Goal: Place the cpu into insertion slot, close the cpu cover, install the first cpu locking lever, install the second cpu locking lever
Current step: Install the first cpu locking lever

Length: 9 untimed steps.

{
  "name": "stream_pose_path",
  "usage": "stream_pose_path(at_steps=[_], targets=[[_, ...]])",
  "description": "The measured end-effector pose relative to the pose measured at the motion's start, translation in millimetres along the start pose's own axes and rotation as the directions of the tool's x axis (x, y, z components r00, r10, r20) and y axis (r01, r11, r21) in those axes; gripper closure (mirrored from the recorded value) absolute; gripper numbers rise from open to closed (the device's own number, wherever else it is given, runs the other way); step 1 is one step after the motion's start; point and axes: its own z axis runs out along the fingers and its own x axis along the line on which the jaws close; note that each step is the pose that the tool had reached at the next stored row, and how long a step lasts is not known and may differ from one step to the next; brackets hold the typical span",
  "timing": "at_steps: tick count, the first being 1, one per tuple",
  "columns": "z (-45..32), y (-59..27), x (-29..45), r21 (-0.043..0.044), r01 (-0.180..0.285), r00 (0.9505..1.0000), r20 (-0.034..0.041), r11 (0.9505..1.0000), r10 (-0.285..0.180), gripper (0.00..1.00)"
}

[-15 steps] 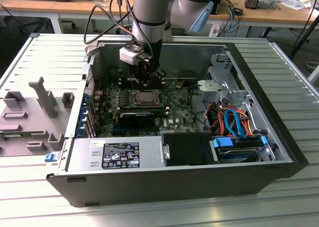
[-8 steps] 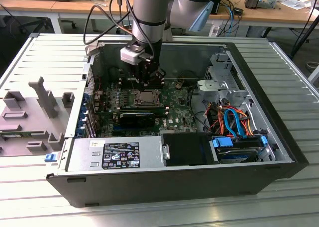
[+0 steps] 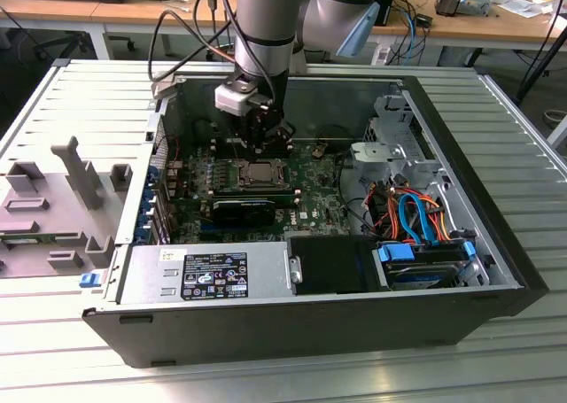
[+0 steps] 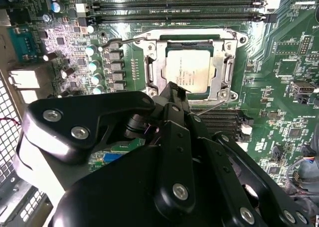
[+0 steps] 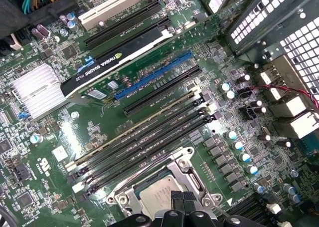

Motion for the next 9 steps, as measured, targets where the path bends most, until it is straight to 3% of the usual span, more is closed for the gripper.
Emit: stream_pose_path(at_steps=[9], targets=[[0.0,0.0,0.0,-0.0017,0.026,0.9997,-0.0009,0.9997,-0.026,0.89]])
